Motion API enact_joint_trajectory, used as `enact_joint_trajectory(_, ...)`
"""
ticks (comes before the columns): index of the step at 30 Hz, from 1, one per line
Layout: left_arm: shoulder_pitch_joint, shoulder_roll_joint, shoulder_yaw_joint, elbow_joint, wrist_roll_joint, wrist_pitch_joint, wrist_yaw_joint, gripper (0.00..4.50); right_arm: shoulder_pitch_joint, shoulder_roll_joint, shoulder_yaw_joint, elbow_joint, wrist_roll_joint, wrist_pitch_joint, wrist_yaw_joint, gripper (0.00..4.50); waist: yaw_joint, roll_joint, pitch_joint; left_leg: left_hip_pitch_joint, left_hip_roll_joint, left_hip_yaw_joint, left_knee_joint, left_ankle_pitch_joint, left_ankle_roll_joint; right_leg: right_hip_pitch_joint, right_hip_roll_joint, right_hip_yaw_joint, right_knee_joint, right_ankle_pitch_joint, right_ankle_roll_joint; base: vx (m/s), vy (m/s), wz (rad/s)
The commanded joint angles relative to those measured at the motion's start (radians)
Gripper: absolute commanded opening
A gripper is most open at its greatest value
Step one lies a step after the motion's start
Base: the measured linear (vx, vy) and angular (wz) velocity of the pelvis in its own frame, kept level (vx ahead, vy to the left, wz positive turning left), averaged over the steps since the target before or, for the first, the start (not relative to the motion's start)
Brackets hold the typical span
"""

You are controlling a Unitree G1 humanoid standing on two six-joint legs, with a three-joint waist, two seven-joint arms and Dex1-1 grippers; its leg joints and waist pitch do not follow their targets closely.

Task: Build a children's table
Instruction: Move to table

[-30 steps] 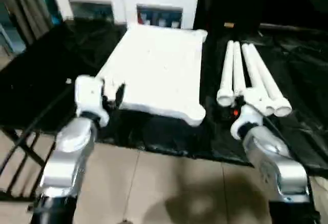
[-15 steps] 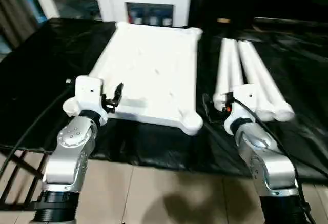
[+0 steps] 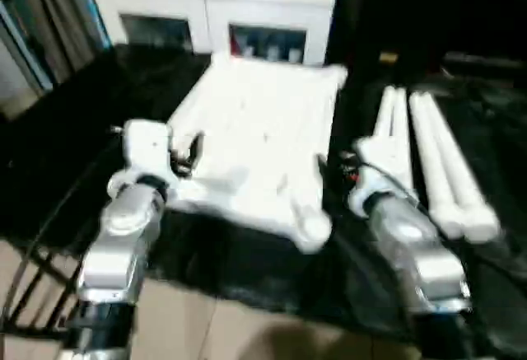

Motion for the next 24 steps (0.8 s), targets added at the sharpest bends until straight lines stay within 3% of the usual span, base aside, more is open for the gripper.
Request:
enact_joint_trajectory(1, -0.019, 0.015, 0.013, 0.015, 0.005, -0.004, -0.018, 3.22, -0.005, 0.017, 0.010, -0.013, -0.001, 0.009, -0.012, 4.50, 0.025, 0.024, -0.029, -0.065, 0.067, -0.006, -0.072, 0.194, -0.023, 0.086, -0.157, 0.061, -0.178, -0.254, -0.173, 0.073, -0.016, -0.07)
enact_joint_trajectory(2, -0.025, 0.014, 0.012, 0.020, 0.005, -0.006, -0.022, 3.22, -0.005, 0.017, 0.006, -0.012, -0.002, 0.009, -0.015, 4.50, 0.019, 0.062, -0.036, -0.050, 0.106, -0.004, -0.143, 0.175, -0.002, 0.097, -0.131, 0.012, -0.187, -0.322, -0.182, 0.093, 0.055, -0.01)
enact_joint_trajectory(3, -0.025, 0.014, 0.012, 0.020, 0.005, -0.006, -0.023, 3.22, -0.005, 0.017, 0.006, -0.012, -0.002, 0.009, -0.015, 4.50, 0.014, 0.099, -0.038, -0.017, 0.138, -0.023, -0.205, 0.046, -0.027, 0.086, -0.075, -0.022, -0.155, -0.299, -0.140, 0.133, 0.125, -0.11)
enact_joint_trajectory(4, -0.028, 0.014, 0.011, 0.023, 0.005, -0.006, -0.024, 3.22, -0.005, 0.016, 0.005, -0.012, -0.004, 0.006, -0.017, 4.50, -0.051, 0.129, -0.047, 0.057, 0.191, -0.117, -0.260, -0.184, 0.009, 0.016, 0.010, -0.069, 0.007, -0.196, -0.086, 0.133, 0.125, -0.11)
enact_joint_trajectory(5, -0.037, 0.009, 0.011, 0.036, 0.001, -0.012, -0.029, 3.22, -0.003, 0.016, -0.001, -0.017, -0.003, 0.000, -0.023, 4.50, -0.055, 0.113, -0.066, 0.123, 0.209, -0.144, -0.246, -0.300, 0.110, -0.044, -0.005, -0.053, 0.049, -0.124, -0.037, 0.143, 0.104, -0.05)
enact_joint_trajectory(6, -0.042, 0.008, 0.008, 0.042, 0.003, -0.013, -0.031, 3.22, -0.002, 0.014, -0.001, -0.021, -0.005, -0.001, -0.025, 4.50, -0.060, 0.113, -0.059, 0.110, 0.194, -0.130, -0.245, -0.299, 0.167, -0.063, -0.010, -0.051, 0.067, -0.062, 0.013, 0.118, 0.059, 0.10)
enact_joint_trajectory(7, -0.049, 0.008, 0.003, 0.052, 0.005, -0.017, -0.033, 3.22, 0.001, 0.011, -0.002, -0.026, -0.008, -0.002, -0.027, 4.50, -0.063, 0.111, -0.056, 0.106, 0.184, -0.121, -0.246, -0.283, 0.192, -0.069, -0.011, -0.052, 0.065, -0.032, 0.027, 0.118, 0.059, 0.10)
enact_joint_trajectory(8, -0.054, 0.005, 0.000, 0.058, 0.004, -0.021, -0.036, 3.22, 0.004, 0.010, -0.006, -0.031, -0.005, 0.000, -0.025, 4.50, -0.067, 0.097, -0.062, 0.116, 0.176, -0.109, -0.241, -0.227, 0.248, -0.090, -0.022, -0.043, 0.057, 0.027, 0.047, 0.089, 0.018, 0.06)
enact_joint_trajectory(9, -0.057, 0.003, -0.003, 0.063, 0.001, -0.021, -0.038, 3.22, 0.007, 0.011, -0.010, -0.036, -0.002, 0.003, -0.024, 4.50, -0.064, 0.086, -0.057, 0.111, 0.171, -0.093, -0.242, -0.212, 0.262, -0.097, -0.030, -0.036, 0.047, 0.055, 0.047, 0.087, -0.039, 0.03)
enact_joint_trajectory(10, -0.063, -0.001, -0.009, 0.071, 0.002, -0.021, -0.043, 3.22, 0.013, 0.009, -0.016, -0.044, -0.001, 0.008, -0.022, 4.50, -0.067, 0.059, -0.055, 0.086, 0.135, -0.061, -0.233, -0.182, 0.254, -0.071, -0.061, -0.012, -0.023, 0.116, 0.018, 0.087, -0.039, 0.03)
enact_joint_trajectory(11, -0.066, -0.001, -0.015, 0.076, 0.005, -0.023, -0.048, 3.22, 0.017, 0.007, -0.018, -0.048, -0.001, 0.009, -0.022, 4.50, -0.046, 0.024, -0.059, 0.048, 0.074, 0.040, -0.182, -0.195, 0.154, -0.007, -0.104, 0.067, -0.119, -0.018, -0.056, 0.101, -0.098, 0.00)
enact_joint_trajectory(12, -0.067, -0.001, -0.016, 0.078, 0.006, -0.025, -0.050, 3.22, 0.017, 0.007, -0.019, -0.049, -0.001, 0.010, -0.022, 4.50, -0.024, -0.012, -0.056, -0.004, 0.008, 0.074, -0.097, -0.150, 0.123, 0.055, -0.136, 0.148, -0.152, -0.104, -0.087, 0.127, -0.089, -0.14)
enact_joint_trajectory(13, -0.070, 0.000, -0.022, 0.083, 0.009, -0.030, -0.055, 3.22, 0.019, 0.006, -0.021, -0.052, 0.000, 0.011, -0.022, 4.50, 0.029, 0.001, -0.072, -0.038, 0.032, 0.034, -0.055, -0.007, 0.030, 0.087, -0.174, 0.242, -0.145, -0.166, -0.100, 0.127, -0.089, -0.14)
enact_joint_trajectory(14, -0.075, -0.001, -0.026, 0.090, 0.009, -0.041, -0.064, 3.22, 0.020, 0.004, -0.022, -0.055, -0.001, 0.012, -0.022, 4.50, 0.042, -0.005, -0.069, -0.081, 0.028, 0.006, -0.050, 0.103, -0.027, 0.091, -0.137, 0.274, -0.105, 0.058, -0.040, 0.114, -0.035, -0.45)
enact_joint_trajectory(15, -0.080, -0.001, -0.031, 0.093, 0.011, -0.049, -0.070, 3.22, 0.021, 0.001, -0.021, -0.058, -0.003, 0.013, -0.020, 4.50, 0.042, -0.007, -0.068, -0.091, 0.027, 0.002, -0.038, 0.122, -0.045, 0.089, -0.122, 0.285, -0.090, 0.240, -0.031, 0.076, 0.019, -0.53)
enact_joint_trajectory(16, -0.089, 0.000, -0.038, 0.097, 0.015, -0.057, -0.084, 3.22, 0.018, -0.004, -0.019, -0.060, -0.002, 0.012, -0.015, 4.50, 0.054, -0.009, -0.078, -0.111, 0.017, -0.007, 0.000, 0.135, -0.053, 0.076, -0.106, 0.317, -0.075, 0.633, -0.031, 0.076, 0.019, -0.53)
enact_joint_trajectory(17, -0.099, 0.011, -0.058, 0.100, 0.028, -0.079, -0.111, 3.22, 0.013, -0.017, -0.010, -0.062, -0.013, 0.007, -0.010, 4.50, 0.060, -0.015, -0.084, -0.153, 0.027, -0.033, -0.011, 0.154, -0.004, 0.080, -0.134, 0.264, -0.024, 1.035, -0.055, 0.013, 0.089, -0.45)
enact_joint_trajectory(18, -0.102, 0.015, -0.065, 0.102, 0.028, -0.084, -0.129, 3.22, 0.010, -0.020, -0.010, -0.062, -0.008, 0.010, -0.004, 4.50, 0.054, 0.014, -0.093, -0.133, 0.037, -0.045, -0.034, 0.204, 0.006, 0.051, -0.122, 0.236, -0.025, 1.127, -0.067, -0.107, 0.108, -0.22)
enact_joint_trajectory(19, -0.106, 0.020, -0.074, 0.105, 0.027, -0.090, -0.151, 3.22, 0.008, -0.022, -0.011, -0.062, -0.003, 0.012, 0.003, 4.50, 0.044, 0.047, -0.094, -0.101, 0.055, -0.044, -0.099, 0.277, 0.039, 0.025, -0.062, 0.177, -0.028, 0.978, -0.076, -0.107, 0.108, -0.22)
enact_joint_trajectory(20, -0.109, 0.032, -0.091, 0.107, 0.026, -0.098, -0.189, 3.22, 0.003, -0.027, -0.014, -0.060, 0.005, 0.012, 0.014, 4.50, 0.031, 0.085, -0.089, -0.062, 0.092, -0.047, -0.160, 0.307, 0.081, 0.003, -0.037, 0.101, -0.029, 0.638, -0.101, -0.154, 0.135, -0.13)
enact_joint_trajectory(21, -0.111, 0.040, -0.103, 0.110, 0.025, -0.105, -0.215, 3.22, 0.001, -0.030, -0.017, -0.059, 0.010, 0.012, 0.022, 4.50, 0.009, 0.094, -0.065, -0.065, 0.130, -0.077, -0.196, 0.215, 0.136, -0.039, 0.000, 0.052, 0.009, 0.387, -0.108, -0.087, 0.185, -0.19)
enact_joint_trajectory(22, -0.115, 0.070, -0.144, 0.121, 0.031, -0.150, -0.297, 3.22, -0.006, -0.056, -0.011, -0.062, 0.032, 0.013, 0.082, 4.50, -0.003, 0.108, -0.070, -0.032, 0.170, -0.099, -0.231, -0.003, 0.115, -0.057, 0.008, 0.006, 0.043, 0.025, -0.113, -0.087, 0.185, -0.19)
enact_joint_trajectory(23, -0.114, 0.090, -0.174, 0.124, -0.006, -0.141, -0.407, 3.22, -0.009, -0.091, 0.006, -0.072, 0.045, 0.020, 0.147, 4.50, -0.006, 0.105, -0.062, -0.047, 0.160, -0.093, -0.265, -0.264, 0.001, -0.043, 0.001, -0.014, 0.034, -0.035, -0.067, -0.066, 0.191, -0.06)
enact_joint_trajectory(24, -0.113, 0.093, -0.180, 0.123, -0.019, -0.134, -0.433, 3.22, -0.009, -0.099, 0.010, -0.075, 0.047, 0.022, 0.161, 4.50, -0.004, 0.106, -0.060, -0.048, 0.149, -0.084, -0.276, -0.391, -0.064, -0.044, -0.006, -0.019, 0.028, -0.031, -0.052, -0.087, 0.150, 0.04)
